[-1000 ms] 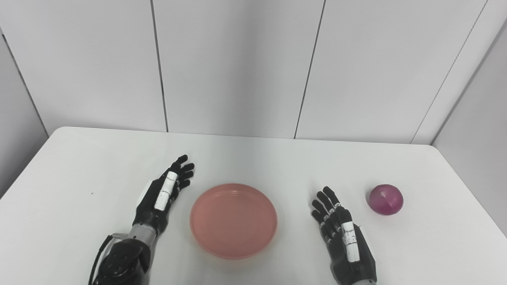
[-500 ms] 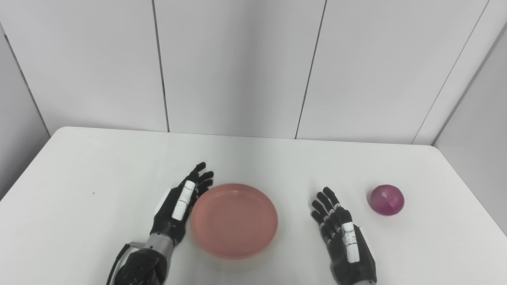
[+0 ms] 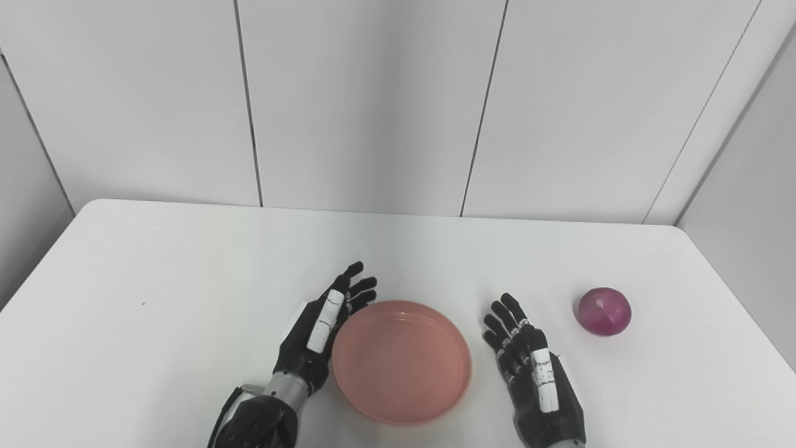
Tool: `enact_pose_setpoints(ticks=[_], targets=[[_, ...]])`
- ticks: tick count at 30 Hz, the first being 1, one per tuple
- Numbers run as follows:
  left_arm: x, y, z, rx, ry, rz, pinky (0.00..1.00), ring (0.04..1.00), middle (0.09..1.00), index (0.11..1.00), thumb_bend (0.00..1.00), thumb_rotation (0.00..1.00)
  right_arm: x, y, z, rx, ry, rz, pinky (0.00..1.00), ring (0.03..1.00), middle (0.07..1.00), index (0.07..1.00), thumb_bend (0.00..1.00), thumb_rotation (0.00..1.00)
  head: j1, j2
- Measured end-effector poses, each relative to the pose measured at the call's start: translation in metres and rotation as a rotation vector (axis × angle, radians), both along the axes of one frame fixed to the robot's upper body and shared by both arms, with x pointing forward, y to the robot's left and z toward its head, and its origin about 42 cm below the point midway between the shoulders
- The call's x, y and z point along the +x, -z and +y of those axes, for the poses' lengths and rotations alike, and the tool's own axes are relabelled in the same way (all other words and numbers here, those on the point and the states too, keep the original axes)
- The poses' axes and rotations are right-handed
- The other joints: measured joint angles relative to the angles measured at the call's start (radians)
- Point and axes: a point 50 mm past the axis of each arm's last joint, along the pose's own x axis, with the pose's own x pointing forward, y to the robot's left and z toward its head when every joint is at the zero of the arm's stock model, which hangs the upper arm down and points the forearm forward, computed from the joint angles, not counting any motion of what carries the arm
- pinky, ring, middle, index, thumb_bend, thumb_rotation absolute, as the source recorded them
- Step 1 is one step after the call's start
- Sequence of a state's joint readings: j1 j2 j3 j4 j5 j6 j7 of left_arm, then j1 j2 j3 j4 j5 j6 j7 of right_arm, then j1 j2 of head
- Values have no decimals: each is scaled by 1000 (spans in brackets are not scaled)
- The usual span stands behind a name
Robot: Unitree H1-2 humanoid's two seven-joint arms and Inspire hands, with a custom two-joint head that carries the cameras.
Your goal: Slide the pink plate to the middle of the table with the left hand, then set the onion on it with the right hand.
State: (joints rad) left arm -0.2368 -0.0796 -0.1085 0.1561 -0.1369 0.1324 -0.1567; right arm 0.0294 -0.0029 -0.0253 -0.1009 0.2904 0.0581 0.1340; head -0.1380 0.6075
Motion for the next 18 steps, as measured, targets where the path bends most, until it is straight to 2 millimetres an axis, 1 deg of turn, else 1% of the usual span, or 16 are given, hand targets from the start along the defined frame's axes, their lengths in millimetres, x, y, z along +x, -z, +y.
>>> enact_pose_setpoints(ticks=[2,4,7,10,11,12,13,14,16,17,18], targets=[[0,1,-2,-3,1,1,910,876,858,899,831,885,0,0,1,-2,-1,0,961,943,937,943,919,797,0,0],[0,2,-2,-4,2,1,922,879,856,899,833,884,0,0,1,-3,-1,1,960,944,938,944,918,792,-28,-3],[5,3,-4,-4,4,-4,930,882,870,902,843,889,0,1,3,-3,12,5,942,933,931,938,910,767,-41,-6],[9,2,-4,-4,3,-8,920,887,878,903,844,874,0,0,7,-8,37,6,919,913,918,925,858,733,-61,-11],[10,2,-3,-5,2,-8,919,887,878,903,844,873,-1,-3,7,-16,47,-1,915,911,917,924,854,732,-61,-11],[10,2,-3,-5,3,-9,918,888,878,903,844,871,-4,-3,6,-32,61,-3,908,908,915,922,848,729,-68,-14],[10,2,-3,-8,5,-9,918,890,881,907,840,867,-7,-5,5,-56,71,-9,897,906,918,932,852,768,-68,-14],[11,2,-2,-9,5,-9,918,891,881,908,839,866,-9,-7,5,-90,81,-17,893,906,919,935,854,782,-68,-14],[12,2,-1,-17,5,-7,913,890,882,908,834,863,-14,-8,1,-172,98,-16,866,891,910,932,856,781,-72,-20],[13,2,0,-20,4,-6,907,888,879,906,833,864,-17,-10,-4,-217,108,-21,851,892,907,928,845,755,-74,-21],[13,3,1,-19,1,-7,907,888,878,906,833,865,-18,-17,-9,-266,119,-35,850,892,906,928,844,753,-74,-21]])
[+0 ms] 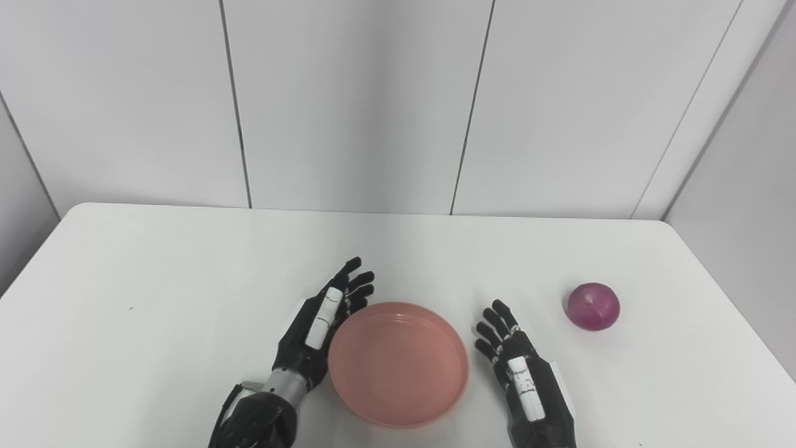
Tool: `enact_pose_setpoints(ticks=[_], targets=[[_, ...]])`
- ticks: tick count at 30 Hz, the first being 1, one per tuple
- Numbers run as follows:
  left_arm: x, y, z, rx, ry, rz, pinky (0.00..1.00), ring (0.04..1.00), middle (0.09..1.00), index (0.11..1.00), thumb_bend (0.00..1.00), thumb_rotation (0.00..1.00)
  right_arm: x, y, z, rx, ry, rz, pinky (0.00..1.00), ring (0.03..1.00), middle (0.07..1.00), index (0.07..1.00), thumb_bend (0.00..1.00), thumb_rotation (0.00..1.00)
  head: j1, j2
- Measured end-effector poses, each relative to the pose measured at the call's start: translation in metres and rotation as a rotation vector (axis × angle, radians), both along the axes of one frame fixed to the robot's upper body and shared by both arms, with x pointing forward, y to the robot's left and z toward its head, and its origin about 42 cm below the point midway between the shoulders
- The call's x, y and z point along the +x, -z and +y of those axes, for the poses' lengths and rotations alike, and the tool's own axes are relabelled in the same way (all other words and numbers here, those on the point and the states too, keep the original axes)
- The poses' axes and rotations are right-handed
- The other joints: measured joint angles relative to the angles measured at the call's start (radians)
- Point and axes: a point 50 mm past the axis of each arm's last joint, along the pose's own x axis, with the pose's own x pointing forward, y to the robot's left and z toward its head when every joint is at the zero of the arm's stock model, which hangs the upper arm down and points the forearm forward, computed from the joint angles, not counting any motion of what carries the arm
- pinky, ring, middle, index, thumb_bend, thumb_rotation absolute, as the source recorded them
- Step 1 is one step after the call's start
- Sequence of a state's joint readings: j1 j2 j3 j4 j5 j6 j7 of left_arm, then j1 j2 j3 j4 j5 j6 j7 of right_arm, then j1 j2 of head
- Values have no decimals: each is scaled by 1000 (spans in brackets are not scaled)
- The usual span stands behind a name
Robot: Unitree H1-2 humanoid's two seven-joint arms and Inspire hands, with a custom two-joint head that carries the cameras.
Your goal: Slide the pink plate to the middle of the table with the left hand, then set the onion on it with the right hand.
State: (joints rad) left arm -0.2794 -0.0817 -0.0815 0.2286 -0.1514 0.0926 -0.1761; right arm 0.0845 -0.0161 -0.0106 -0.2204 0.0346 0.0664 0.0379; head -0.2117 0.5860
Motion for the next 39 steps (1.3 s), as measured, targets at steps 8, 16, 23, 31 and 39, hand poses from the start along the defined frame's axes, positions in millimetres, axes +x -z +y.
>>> enact_pose_setpoints(ticks=[8,16,23,31,39], targets=[[4,2,4,6,-4,-14,894,880,869,904,827,883,25,-63,-29,-272,40,-210,766,859,872,881,829,674,-35,-15],[10,3,20,24,-9,-30,909,884,869,901,836,859,50,-108,-62,-515,75,-253,735,858,872,856,933,579,-84,-29],[11,3,26,12,-12,-30,922,889,875,905,803,860,69,-141,-79,-759,40,-287,661,840,890,851,1000,474,-114,-35],[12,3,30,5,-3,-30,919,889,871,899,774,868,98,-163,-97,-1108,-37,-164,702,846,877,827,1000,257,-129,-41],[12,3,30,6,-2,-32,927,891,866,902,779,873,131,-176,-110,-1376,-123,0,653,838,865,816,1000,222,-133,-41]])
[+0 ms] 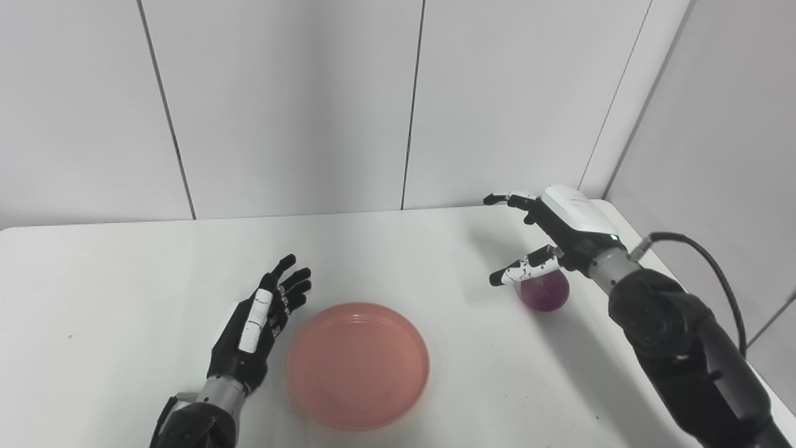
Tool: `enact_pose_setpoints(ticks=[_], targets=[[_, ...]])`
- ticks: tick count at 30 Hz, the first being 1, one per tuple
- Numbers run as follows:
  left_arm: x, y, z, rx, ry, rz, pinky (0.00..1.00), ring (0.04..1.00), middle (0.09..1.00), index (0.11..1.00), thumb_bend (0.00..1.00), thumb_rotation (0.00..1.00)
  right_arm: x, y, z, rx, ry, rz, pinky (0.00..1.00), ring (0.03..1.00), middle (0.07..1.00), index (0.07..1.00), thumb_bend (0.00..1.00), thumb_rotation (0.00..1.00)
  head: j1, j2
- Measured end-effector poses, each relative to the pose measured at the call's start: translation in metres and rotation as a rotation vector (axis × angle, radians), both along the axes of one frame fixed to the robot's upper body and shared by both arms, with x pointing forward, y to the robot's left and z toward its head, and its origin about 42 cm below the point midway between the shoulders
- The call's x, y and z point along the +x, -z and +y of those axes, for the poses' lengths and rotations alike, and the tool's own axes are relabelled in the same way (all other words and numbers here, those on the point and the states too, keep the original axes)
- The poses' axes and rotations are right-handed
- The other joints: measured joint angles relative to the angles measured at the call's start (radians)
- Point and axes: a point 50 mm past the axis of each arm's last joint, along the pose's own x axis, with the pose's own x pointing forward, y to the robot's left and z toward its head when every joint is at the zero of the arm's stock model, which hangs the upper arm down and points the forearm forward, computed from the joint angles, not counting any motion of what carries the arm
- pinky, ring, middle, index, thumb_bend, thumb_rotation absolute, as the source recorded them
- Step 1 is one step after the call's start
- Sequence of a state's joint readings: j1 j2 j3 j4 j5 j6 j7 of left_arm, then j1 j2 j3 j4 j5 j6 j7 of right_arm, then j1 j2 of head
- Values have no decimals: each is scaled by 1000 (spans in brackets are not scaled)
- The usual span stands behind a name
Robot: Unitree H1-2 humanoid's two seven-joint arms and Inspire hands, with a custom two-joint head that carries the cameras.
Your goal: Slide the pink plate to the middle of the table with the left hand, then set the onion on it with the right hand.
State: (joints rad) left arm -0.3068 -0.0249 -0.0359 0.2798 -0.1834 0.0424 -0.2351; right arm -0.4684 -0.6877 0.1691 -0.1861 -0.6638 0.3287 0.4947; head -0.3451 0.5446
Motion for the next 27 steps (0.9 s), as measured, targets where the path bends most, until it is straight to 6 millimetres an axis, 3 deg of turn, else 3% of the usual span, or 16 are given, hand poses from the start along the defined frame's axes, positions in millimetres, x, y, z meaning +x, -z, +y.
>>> enact_pose_setpoints(ticks=[7,16,27], targets=[[0,0,0,0,0,-1,927,896,871,910,779,879,18,-2,-10,-126,55,138,627,815,827,803,1000,140,0,-2],[0,-1,0,-1,0,-2,927,896,870,911,774,878,30,8,-10,-247,108,263,657,845,869,815,1000,160,-2,-3],[0,-1,0,-1,0,-2,915,890,864,915,790,872,38,25,-27,-255,192,378,712,880,890,814,1000,190,5,5]])
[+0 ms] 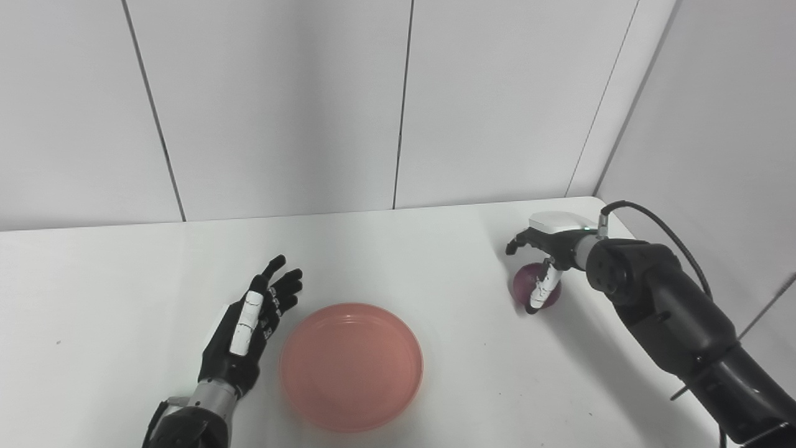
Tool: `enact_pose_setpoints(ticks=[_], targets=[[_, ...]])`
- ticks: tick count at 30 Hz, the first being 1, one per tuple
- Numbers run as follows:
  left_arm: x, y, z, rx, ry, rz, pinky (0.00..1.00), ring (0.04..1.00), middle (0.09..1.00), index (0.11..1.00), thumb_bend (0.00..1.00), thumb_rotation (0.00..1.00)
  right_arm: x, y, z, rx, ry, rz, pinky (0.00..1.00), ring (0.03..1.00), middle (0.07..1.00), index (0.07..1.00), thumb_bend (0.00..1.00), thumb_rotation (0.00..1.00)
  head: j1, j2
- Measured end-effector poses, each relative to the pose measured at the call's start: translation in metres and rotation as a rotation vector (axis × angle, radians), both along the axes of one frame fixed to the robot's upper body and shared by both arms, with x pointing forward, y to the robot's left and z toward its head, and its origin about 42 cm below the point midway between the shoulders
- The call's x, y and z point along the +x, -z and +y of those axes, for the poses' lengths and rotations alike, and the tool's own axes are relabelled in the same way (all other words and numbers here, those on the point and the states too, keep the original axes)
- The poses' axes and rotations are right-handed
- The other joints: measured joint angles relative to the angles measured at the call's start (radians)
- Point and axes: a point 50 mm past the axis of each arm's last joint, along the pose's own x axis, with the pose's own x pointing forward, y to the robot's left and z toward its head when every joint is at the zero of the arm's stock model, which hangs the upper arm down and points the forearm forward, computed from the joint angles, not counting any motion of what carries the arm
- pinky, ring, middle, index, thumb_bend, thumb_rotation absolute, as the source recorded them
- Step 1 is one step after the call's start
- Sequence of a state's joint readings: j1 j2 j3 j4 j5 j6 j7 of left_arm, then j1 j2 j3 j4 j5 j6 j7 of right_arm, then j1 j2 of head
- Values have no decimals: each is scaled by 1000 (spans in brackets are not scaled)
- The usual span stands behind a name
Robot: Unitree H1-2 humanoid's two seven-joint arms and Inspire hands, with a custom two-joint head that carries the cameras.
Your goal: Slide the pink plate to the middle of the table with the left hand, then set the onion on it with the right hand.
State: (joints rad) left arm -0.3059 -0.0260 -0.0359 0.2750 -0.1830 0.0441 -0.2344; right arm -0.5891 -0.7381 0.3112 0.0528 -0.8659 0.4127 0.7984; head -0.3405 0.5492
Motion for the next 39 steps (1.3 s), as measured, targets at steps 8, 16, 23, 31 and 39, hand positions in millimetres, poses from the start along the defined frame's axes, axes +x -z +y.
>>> enact_pose_setpoints(ticks=[8,16,23,31,39], targets=[[0,0,1,1,-2,0,914,891,864,913,787,866,-3,10,-3,-21,-8,32,694,879,887,804,1000,243,0,3],[0,0,0,1,0,0,897,886,863,910,775,874,-4,12,-5,-25,-7,48,660,853,888,810,1000,211,0,5],[0,0,0,-1,0,1,883,879,855,905,780,875,-5,13,-5,-7,-11,56,656,834,888,808,1000,202,3,6],[0,-1,-1,-2,1,3,878,876,858,905,776,874,-6,16,-5,5,-10,54,621,737,796,791,970,193,5,8],[0,0,-1,-1,2,4,881,881,867,912,783,867,-4,20,-8,-4,0,7,534,601,670,765,873,148,6,11]])
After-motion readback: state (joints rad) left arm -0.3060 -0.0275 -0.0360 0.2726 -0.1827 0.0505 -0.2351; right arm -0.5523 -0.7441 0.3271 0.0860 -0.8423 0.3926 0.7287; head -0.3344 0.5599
